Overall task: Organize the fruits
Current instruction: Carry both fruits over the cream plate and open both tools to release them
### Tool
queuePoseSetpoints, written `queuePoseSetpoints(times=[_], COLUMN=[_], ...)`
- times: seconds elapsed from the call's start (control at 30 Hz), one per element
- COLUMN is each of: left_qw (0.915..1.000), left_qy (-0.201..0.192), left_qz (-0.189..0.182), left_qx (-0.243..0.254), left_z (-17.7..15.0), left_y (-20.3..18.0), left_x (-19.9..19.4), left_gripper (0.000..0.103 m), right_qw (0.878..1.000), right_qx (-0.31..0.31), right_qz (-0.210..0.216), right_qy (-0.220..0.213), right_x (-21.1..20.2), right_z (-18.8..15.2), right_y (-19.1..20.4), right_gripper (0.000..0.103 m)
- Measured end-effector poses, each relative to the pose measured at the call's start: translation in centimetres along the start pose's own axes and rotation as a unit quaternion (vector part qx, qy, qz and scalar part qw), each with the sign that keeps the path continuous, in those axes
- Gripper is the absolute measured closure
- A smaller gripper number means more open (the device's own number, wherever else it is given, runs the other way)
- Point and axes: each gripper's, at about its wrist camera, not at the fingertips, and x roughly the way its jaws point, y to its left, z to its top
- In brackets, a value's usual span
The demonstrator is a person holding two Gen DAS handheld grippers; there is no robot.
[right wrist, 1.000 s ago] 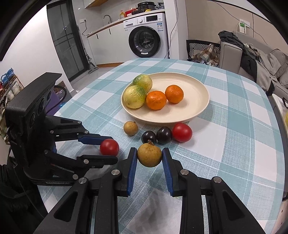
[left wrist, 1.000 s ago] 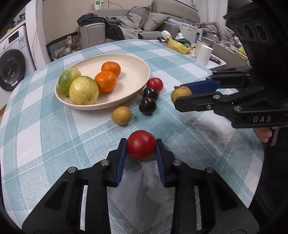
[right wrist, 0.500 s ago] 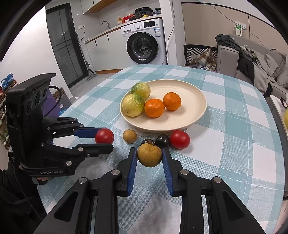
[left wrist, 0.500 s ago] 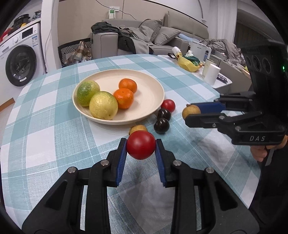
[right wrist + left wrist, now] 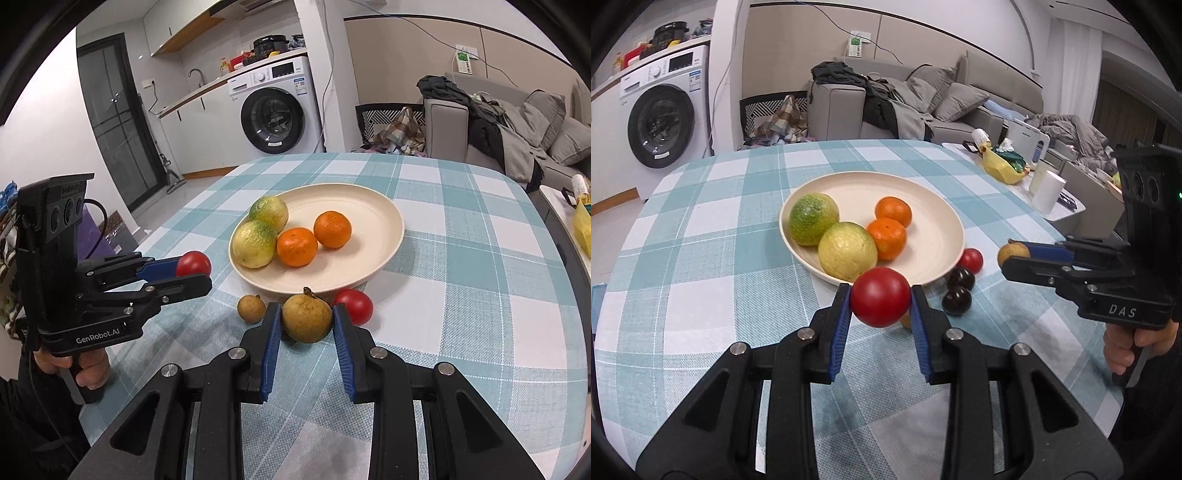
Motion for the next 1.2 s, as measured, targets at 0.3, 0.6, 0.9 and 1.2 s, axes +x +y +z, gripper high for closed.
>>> queuePoseSetpoints(times=[0.3, 0.6, 0.9, 1.2], left_qw=[1.0, 0.9999, 0.9995, 0.9991], left_qy=[-0.003, 0.01, 0.023, 0.03], left_qz=[0.005, 0.005, 0.008, 0.022], left_qx=[-0.005, 0.012, 0.019, 0.019], left_z=[0.7, 1.7, 2.4, 2.8], left_y=[0.7, -0.9, -1.6, -1.2], left_x=[0.7, 3.0, 5.2, 6.7], left_gripper=[0.075, 0.075, 0.075, 0.075], right_qw=[0.999, 0.998, 0.997, 0.997], right_qx=[0.027, 0.049, 0.058, 0.061], right_qz=[-0.013, -0.02, -0.018, -0.019], right_qy=[-0.029, -0.04, -0.049, -0.044], right_x=[-0.2, 0.5, 1.7, 3.0], right_z=[0.6, 1.5, 2.7, 2.9], right_y=[-0.7, -1.3, -1.4, -1.6], right_gripper=[0.074, 0.074, 0.074, 0.074])
